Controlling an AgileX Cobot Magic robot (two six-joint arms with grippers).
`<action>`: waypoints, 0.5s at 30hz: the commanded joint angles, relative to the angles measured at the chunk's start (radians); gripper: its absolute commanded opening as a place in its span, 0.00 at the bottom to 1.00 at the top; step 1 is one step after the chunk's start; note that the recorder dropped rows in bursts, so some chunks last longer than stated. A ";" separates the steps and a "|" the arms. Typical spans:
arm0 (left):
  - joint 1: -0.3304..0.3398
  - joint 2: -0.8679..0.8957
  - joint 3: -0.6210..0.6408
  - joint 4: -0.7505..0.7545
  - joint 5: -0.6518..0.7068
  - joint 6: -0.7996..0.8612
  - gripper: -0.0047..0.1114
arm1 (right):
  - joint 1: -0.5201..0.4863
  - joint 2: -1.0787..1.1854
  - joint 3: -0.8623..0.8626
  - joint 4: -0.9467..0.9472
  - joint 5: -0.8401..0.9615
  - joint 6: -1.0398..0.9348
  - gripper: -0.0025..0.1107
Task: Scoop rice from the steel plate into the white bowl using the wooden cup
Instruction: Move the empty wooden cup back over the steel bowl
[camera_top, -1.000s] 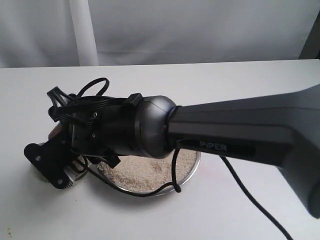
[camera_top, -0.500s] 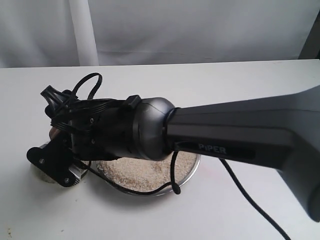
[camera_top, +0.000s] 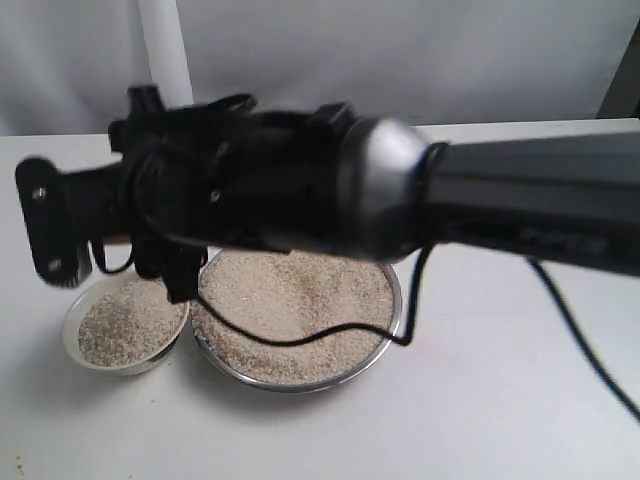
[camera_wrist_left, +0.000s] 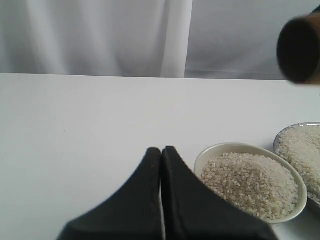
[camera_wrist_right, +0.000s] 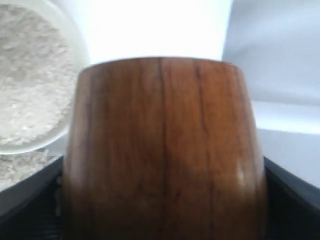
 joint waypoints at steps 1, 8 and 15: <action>-0.005 0.000 -0.006 -0.006 -0.007 -0.002 0.04 | -0.065 -0.139 0.089 0.009 -0.034 0.109 0.05; -0.005 0.000 -0.006 -0.006 -0.007 -0.002 0.04 | -0.179 -0.184 0.263 -0.021 -0.053 0.091 0.05; -0.005 0.000 -0.006 -0.006 -0.007 -0.002 0.04 | -0.236 -0.074 0.289 -0.041 -0.056 -0.048 0.05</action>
